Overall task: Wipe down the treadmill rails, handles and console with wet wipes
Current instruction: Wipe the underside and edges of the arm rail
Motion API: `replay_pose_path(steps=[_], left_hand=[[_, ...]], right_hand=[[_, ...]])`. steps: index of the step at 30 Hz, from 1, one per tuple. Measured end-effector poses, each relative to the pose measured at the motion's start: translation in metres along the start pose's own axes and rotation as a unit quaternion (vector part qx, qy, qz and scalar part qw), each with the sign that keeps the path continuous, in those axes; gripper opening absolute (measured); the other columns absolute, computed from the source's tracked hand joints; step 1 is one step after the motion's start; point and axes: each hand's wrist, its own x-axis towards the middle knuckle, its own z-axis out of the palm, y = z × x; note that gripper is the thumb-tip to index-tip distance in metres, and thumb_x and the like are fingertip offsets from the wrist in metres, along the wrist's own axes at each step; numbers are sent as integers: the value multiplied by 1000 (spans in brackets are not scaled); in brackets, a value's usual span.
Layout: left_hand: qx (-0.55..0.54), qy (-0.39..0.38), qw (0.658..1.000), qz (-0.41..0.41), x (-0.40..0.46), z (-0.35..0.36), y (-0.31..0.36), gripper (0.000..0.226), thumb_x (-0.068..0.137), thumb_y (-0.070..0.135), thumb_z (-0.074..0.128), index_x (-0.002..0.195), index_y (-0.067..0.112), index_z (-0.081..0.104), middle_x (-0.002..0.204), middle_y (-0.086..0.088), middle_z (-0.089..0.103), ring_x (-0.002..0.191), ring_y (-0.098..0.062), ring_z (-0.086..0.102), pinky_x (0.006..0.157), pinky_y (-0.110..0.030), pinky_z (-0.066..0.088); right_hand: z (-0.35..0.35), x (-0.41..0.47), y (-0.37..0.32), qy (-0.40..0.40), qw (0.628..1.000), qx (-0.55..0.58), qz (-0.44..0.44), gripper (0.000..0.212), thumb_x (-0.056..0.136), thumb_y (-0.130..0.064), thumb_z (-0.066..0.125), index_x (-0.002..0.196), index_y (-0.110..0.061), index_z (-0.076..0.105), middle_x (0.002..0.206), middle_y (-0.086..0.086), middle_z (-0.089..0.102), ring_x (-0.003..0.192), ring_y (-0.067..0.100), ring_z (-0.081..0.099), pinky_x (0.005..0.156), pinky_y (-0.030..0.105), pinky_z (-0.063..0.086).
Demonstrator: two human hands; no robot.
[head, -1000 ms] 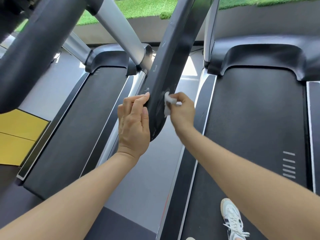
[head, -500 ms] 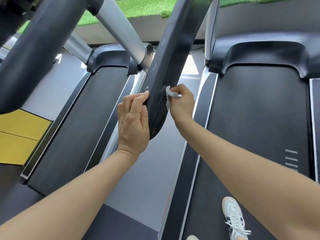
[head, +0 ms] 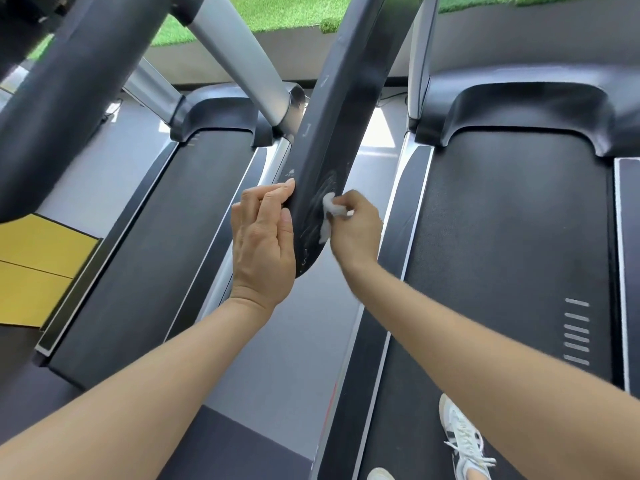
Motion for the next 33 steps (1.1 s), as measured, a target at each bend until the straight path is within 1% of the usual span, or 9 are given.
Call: replay_pose_path(steps=[4, 9, 13, 16, 18, 21, 23, 29, 33], left_hand=[[2, 8, 1000, 7, 1, 0, -1, 38, 97, 14, 33, 125, 8, 57, 114, 9, 43, 99, -5, 35, 90, -19, 32], [-1, 4, 1000, 4, 0, 0, -1, 38, 97, 15, 32, 125, 8, 57, 112, 9, 43, 98, -4, 34, 89, -15, 31], [-4, 4, 1000, 0, 0, 0, -1, 38, 97, 15, 32, 125, 9, 57, 112, 10, 42, 99, -7, 36, 89, -11, 31], [-2, 5, 1000, -4, 0, 0, -1, 37, 97, 14, 34, 125, 10, 57, 113, 10, 42, 99, -7, 35, 90, -12, 31], [-1, 6, 1000, -7, 0, 0, 0, 36, 97, 13, 34, 126, 10, 57, 113, 10, 42, 98, -6, 34, 90, -10, 30], [-1, 2, 1000, -10, 0, -1, 0, 35, 97, 9, 36, 125, 9, 57, 113, 9, 42, 98, -10, 36, 90, -6, 26], [-2, -2, 1000, -16, 0, -1, 0, 35, 97, 9, 37, 125, 9, 58, 113, 8, 42, 99, -13, 37, 91, -5, 24], [-19, -39, 999, -31, 3, -7, 0, 39, 96, 15, 34, 128, 10, 55, 115, 6, 41, 102, -13, 35, 93, -4, 22], [-25, -47, 998, -30, 3, -8, 0, 39, 96, 15, 34, 129, 11, 54, 115, 7, 39, 103, -13, 35, 92, -2, 21]], right_hand=[[-1, -47, 16, -60, 997, 13, -38, 15, 89, 0, 50, 78, -5, 58, 74, 0, 56, 62, -5, 49, 56, 9, 37], [3, 41, -5, 37, 999, -13, 23, 22, 92, -6, 45, 74, -15, 53, 67, -6, 50, 61, 9, 48, 53, 22, 37], [5, 73, -5, 63, 997, -28, 21, 22, 92, -1, 42, 78, -14, 53, 78, 0, 52, 62, 11, 43, 53, 20, 34], [8, 60, 3, 66, 998, -1, 16, 25, 89, 0, 40, 71, -15, 50, 71, -1, 50, 62, 15, 43, 54, 24, 35], [11, 42, 15, 51, 999, 15, 13, 26, 89, -3, 42, 69, -16, 49, 76, 4, 55, 63, 14, 44, 55, 23, 35], [12, 9, 30, 26, 999, 37, 23, 27, 90, -7, 47, 67, -22, 48, 83, 11, 59, 64, 12, 47, 53, 13, 36], [11, -14, 32, 15, 998, 53, 33, 21, 90, -4, 48, 73, -16, 53, 85, 14, 62, 61, 7, 49, 49, 8, 36], [3, -71, 28, -42, 997, 66, 10, 18, 89, 0, 48, 81, -10, 61, 80, 0, 62, 66, 3, 52, 56, 8, 39], [6, -52, 27, 2, 997, 57, 52, 19, 90, -2, 50, 80, -12, 63, 75, -3, 61, 69, 10, 53, 55, 15, 40]])
